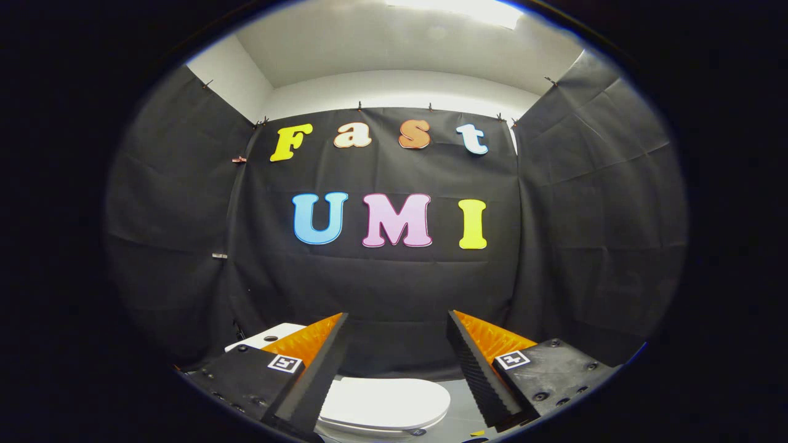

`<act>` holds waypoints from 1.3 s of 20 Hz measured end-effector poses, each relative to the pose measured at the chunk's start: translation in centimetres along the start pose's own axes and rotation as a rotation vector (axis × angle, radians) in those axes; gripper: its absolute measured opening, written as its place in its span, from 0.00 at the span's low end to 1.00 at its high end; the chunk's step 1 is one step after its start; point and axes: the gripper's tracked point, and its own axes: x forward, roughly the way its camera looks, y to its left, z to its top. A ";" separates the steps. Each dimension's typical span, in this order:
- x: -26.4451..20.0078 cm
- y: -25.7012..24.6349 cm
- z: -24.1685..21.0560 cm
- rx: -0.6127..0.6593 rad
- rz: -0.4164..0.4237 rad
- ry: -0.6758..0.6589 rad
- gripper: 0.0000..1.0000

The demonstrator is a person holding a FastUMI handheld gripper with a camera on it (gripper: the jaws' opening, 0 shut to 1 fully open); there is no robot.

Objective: Open the toilet lid.

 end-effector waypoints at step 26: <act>1.2 -3.8 -4.4 0.022 -0.107 0.052 0.98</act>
